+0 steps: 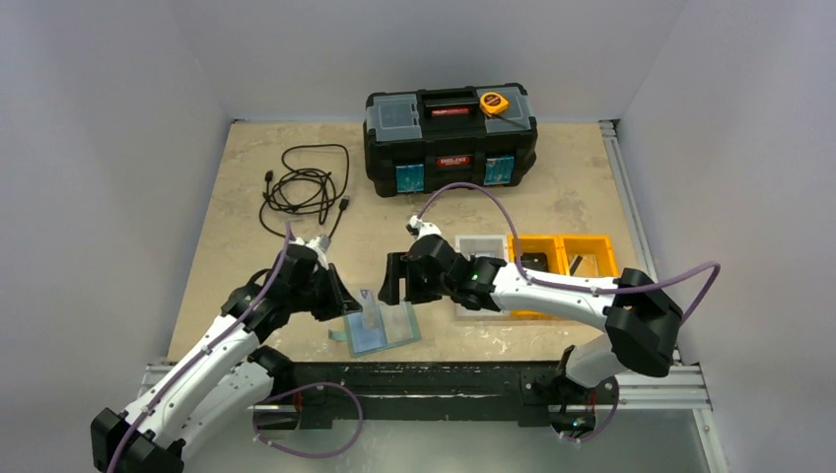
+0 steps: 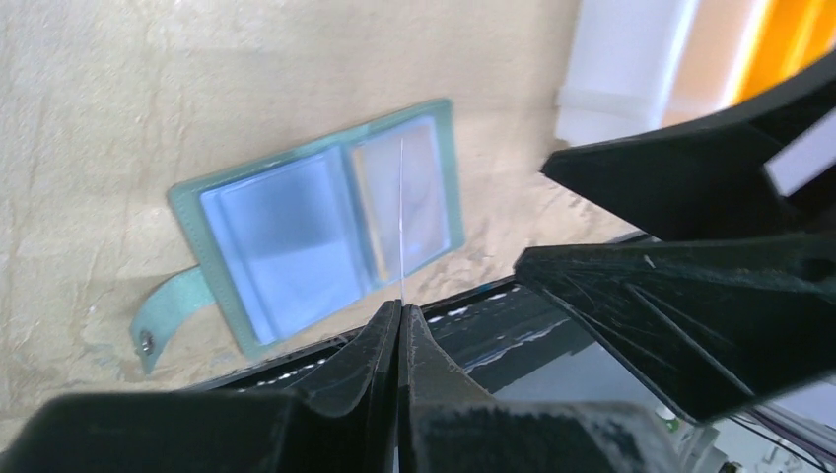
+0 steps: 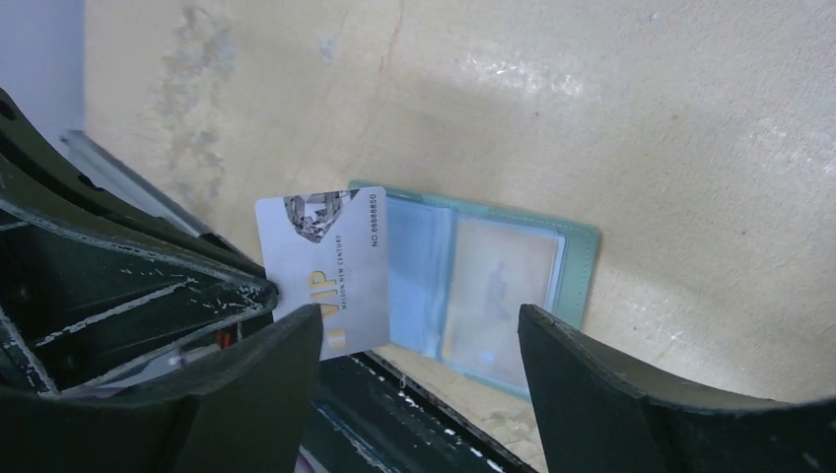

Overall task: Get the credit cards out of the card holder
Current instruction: Remove the credit card from the card holder, then place the credit card in the storage box.

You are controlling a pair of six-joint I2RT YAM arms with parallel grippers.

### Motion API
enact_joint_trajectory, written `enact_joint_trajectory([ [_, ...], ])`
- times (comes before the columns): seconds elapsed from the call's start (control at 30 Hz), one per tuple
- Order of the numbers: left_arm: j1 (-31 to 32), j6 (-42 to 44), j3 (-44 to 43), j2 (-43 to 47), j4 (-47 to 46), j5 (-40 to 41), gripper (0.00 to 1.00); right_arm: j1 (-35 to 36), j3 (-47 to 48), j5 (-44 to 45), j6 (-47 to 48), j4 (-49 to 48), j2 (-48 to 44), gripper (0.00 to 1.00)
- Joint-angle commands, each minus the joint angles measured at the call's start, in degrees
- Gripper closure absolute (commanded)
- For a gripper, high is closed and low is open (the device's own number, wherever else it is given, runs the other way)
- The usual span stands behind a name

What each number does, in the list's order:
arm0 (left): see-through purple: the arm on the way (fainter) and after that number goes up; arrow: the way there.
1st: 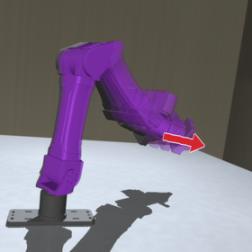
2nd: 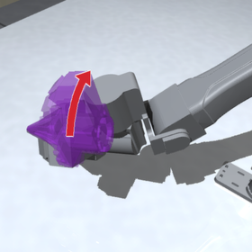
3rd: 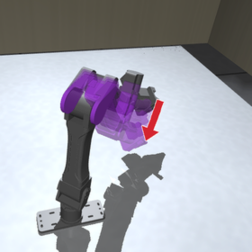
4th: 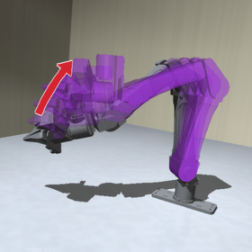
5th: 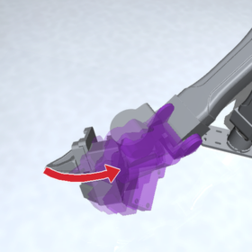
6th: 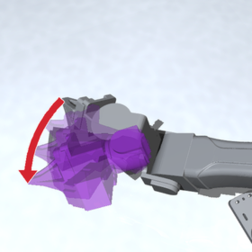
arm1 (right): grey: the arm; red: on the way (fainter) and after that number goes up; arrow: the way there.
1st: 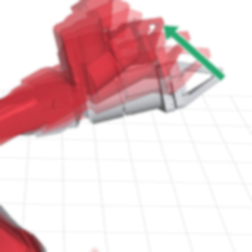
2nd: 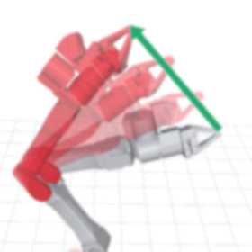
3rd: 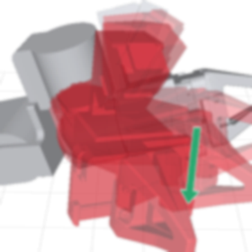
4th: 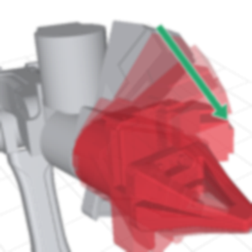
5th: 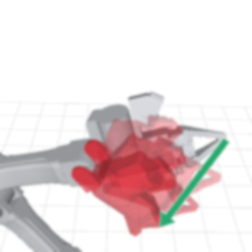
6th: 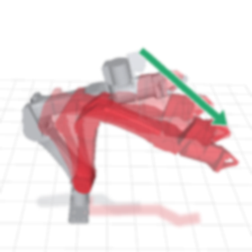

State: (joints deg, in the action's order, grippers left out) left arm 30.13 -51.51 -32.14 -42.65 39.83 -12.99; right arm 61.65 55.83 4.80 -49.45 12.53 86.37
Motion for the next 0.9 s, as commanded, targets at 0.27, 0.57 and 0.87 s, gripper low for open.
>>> enact_joint_trajectory([
  [0.27, -7.5, -8.4, 0.1, 3.9, -20.4, -19.2, 1.00, -10.5, -15.0, -18.6, -2.6, -27.7, -13.3, 0.14],
  [0.57, -8.8, -15.6, 4.2, 0.4, -36.6, -26.7, 1.00, -15.0, -22.3, -28.6, -11.3, -44.3, -16.5, 0.16],
  [0.87, -8.8, -17.5, 5.0, -1.0, -43.6, -29.7, 1.00, -16.0, -23.2, -31.5, -14.7, -49.0, -16.0, 0.25],
])
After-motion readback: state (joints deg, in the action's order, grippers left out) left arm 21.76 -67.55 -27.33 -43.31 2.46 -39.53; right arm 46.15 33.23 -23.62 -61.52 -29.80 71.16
